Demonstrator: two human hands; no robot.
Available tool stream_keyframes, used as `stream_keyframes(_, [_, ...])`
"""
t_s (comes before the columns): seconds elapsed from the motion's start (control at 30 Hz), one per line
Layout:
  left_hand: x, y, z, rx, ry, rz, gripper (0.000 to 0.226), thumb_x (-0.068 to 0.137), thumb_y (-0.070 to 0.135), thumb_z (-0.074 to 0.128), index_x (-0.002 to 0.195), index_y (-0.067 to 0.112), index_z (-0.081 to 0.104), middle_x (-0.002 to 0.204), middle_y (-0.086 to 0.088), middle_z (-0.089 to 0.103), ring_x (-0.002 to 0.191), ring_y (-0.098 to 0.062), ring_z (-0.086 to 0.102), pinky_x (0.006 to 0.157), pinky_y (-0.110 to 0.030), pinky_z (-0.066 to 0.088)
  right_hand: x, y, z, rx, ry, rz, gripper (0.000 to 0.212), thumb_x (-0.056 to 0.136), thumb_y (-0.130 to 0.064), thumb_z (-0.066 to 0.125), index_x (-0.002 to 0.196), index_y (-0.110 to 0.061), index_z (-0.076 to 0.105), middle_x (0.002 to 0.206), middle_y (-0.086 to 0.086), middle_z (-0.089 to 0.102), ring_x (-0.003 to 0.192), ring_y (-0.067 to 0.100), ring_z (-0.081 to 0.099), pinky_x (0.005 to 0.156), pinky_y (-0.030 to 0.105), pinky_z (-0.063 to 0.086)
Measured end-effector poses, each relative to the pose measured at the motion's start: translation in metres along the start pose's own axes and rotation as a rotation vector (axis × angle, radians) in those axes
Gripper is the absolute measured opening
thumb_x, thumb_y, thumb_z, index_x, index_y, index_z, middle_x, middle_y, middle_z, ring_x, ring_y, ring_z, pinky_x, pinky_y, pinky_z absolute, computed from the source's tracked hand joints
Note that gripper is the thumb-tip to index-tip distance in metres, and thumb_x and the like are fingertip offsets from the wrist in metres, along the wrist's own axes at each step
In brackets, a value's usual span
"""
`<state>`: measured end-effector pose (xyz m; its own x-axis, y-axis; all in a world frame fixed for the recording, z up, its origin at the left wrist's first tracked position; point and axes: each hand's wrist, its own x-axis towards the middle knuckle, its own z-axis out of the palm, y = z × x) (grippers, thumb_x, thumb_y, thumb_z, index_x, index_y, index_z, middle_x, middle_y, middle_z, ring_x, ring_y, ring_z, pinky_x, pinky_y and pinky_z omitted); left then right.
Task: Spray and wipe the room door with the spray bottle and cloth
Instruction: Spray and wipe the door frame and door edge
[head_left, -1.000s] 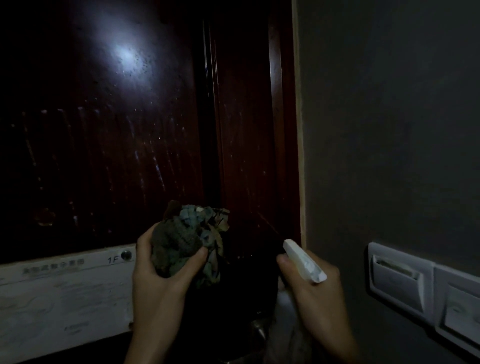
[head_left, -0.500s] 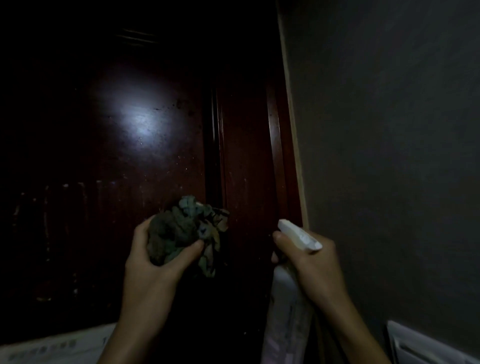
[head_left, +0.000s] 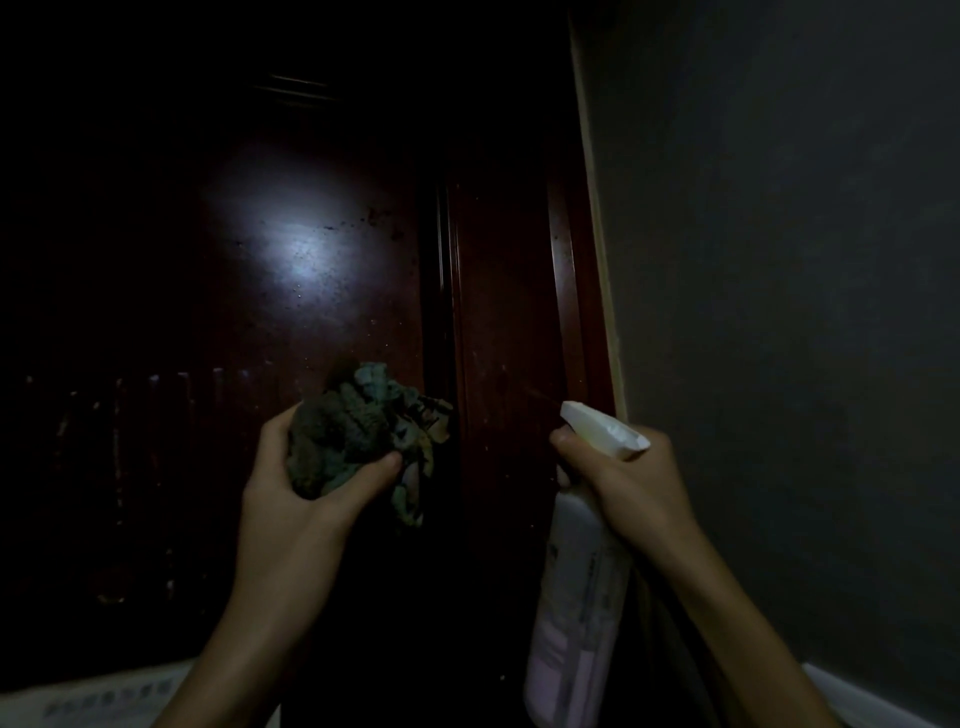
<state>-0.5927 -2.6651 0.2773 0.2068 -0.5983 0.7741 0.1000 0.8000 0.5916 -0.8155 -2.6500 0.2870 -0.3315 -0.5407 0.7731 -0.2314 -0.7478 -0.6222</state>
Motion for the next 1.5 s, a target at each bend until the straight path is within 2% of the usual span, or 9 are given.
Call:
stream_keyframes(0.17, [0.003, 0.001, -0.003, 0.017, 0.014, 0.024, 0.054, 0.072, 0.009, 0.079, 0.117, 0.029, 0.058, 0.103, 0.004, 0.072, 0.091, -0.006, 0.069, 0.081, -0.028, 0.052, 0.000, -0.005, 0.005, 0.058, -0.010, 0.022, 0.003, 0.086, -0.011, 0.070, 0.085, -0.009, 0.071, 0.062, 0.010, 0.068, 0.058, 0.014, 0.063, 0.055, 0.020, 0.050])
stream_keyframes(0.3, [0.003, -0.001, -0.005, 0.022, 0.016, 0.031, 0.052, 0.071, 0.006, 0.079, 0.112, 0.030, 0.059, 0.100, 0.003, 0.073, 0.089, -0.006, 0.070, 0.082, -0.028, 0.052, 0.002, -0.006, 0.007, 0.069, -0.044, 0.024, 0.011, 0.088, -0.014, 0.068, 0.087, -0.025, 0.069, 0.065, 0.008, 0.071, 0.061, 0.012, 0.066, 0.058, 0.020, 0.052])
stream_keyframes(0.47, [0.001, -0.001, -0.007, 0.013, 0.013, 0.004, 0.050, 0.072, 0.007, 0.079, 0.108, 0.035, 0.060, 0.097, 0.005, 0.073, 0.086, -0.005, 0.070, 0.080, -0.029, 0.053, 0.002, -0.004, 0.009, 0.029, 0.017, -0.029, 0.015, 0.086, -0.012, 0.071, 0.073, -0.018, 0.069, 0.063, 0.006, 0.068, 0.059, 0.011, 0.064, 0.057, 0.022, 0.050])
stream_keyframes(0.7, [-0.002, -0.002, -0.006, 0.017, -0.013, -0.006, 0.051, 0.072, 0.006, 0.079, 0.109, 0.036, 0.060, 0.100, 0.006, 0.073, 0.090, -0.008, 0.070, 0.084, -0.032, 0.054, 0.008, 0.004, 0.006, 0.014, 0.080, -0.078, 0.013, 0.086, -0.010, 0.070, 0.086, 0.003, 0.067, 0.059, 0.012, 0.064, 0.055, 0.010, 0.059, 0.052, 0.017, 0.046])
stream_keyframes(0.83, [-0.004, -0.002, -0.004, 0.002, -0.034, -0.013, 0.051, 0.073, 0.007, 0.079, 0.111, 0.035, 0.060, 0.098, 0.014, 0.073, 0.088, -0.005, 0.070, 0.083, -0.031, 0.053, 0.006, 0.003, 0.004, -0.011, 0.053, -0.085, 0.015, 0.088, -0.013, 0.069, 0.081, -0.001, 0.072, 0.062, 0.016, 0.069, 0.054, 0.011, 0.063, 0.054, 0.019, 0.049])
stream_keyframes(1.0, [-0.004, -0.003, -0.001, -0.007, -0.033, 0.009, 0.054, 0.071, 0.006, 0.080, 0.114, 0.033, 0.060, 0.099, 0.013, 0.073, 0.089, -0.004, 0.070, 0.080, -0.026, 0.051, 0.006, 0.005, 0.003, -0.009, 0.084, -0.056, 0.021, 0.086, -0.013, 0.071, 0.087, 0.007, 0.067, 0.078, 0.023, 0.069, 0.063, 0.016, 0.063, 0.061, 0.029, 0.049])
stream_keyframes(1.23, [-0.004, -0.005, -0.001, 0.003, -0.039, 0.013, 0.054, 0.071, 0.009, 0.081, 0.113, 0.036, 0.059, 0.101, 0.011, 0.073, 0.091, -0.003, 0.069, 0.077, -0.023, 0.050, 0.003, 0.005, 0.000, -0.047, 0.071, -0.026, 0.021, 0.089, -0.017, 0.068, 0.080, 0.002, 0.070, 0.058, 0.012, 0.068, 0.054, 0.014, 0.062, 0.056, 0.024, 0.049])
stream_keyframes(1.37, [-0.005, -0.004, -0.002, -0.001, -0.039, 0.010, 0.056, 0.071, 0.010, 0.081, 0.117, 0.033, 0.058, 0.104, 0.007, 0.072, 0.092, -0.003, 0.069, 0.077, -0.022, 0.050, -0.001, 0.004, 0.000, -0.031, 0.047, -0.003, 0.013, 0.089, -0.018, 0.069, 0.096, -0.007, 0.073, 0.064, 0.015, 0.071, 0.056, 0.012, 0.065, 0.056, 0.018, 0.051])
stream_keyframes(1.5, [-0.006, -0.004, -0.003, -0.015, -0.034, -0.010, 0.055, 0.071, 0.011, 0.081, 0.116, 0.034, 0.059, 0.103, 0.007, 0.072, 0.092, -0.006, 0.070, 0.078, -0.027, 0.052, -0.006, 0.006, 0.001, -0.074, -0.006, 0.088, 0.012, 0.088, -0.023, 0.068, 0.100, -0.023, 0.072, 0.074, 0.013, 0.074, 0.071, 0.019, 0.072, 0.071, 0.033, 0.055])
